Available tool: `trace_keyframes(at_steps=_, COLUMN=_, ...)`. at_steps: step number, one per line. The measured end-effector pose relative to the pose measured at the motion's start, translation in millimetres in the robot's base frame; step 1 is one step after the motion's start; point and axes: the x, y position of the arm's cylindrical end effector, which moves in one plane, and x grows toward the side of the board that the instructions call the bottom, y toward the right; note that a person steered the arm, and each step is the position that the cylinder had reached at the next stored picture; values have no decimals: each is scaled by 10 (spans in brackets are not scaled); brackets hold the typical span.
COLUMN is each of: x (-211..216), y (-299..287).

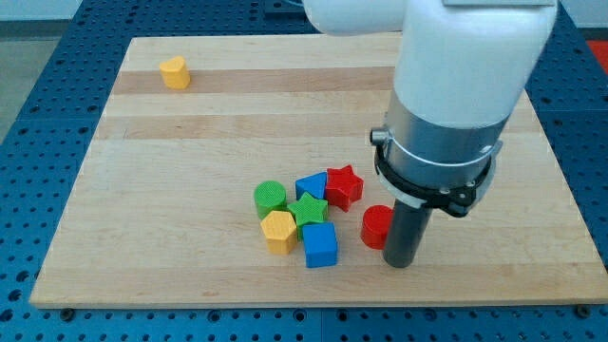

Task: Move the red circle into the group of blocks

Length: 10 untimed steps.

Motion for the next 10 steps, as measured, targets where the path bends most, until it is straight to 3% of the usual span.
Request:
trace_keyframes(at_steps=2, x=-13, y=208)
trace_keyframes(at_steps=5, x=-94, y=-348)
trace_keyframes(at_steps=8, x=-139, y=-95)
trace_keyframes(at_steps=10, x=-337, y=-347)
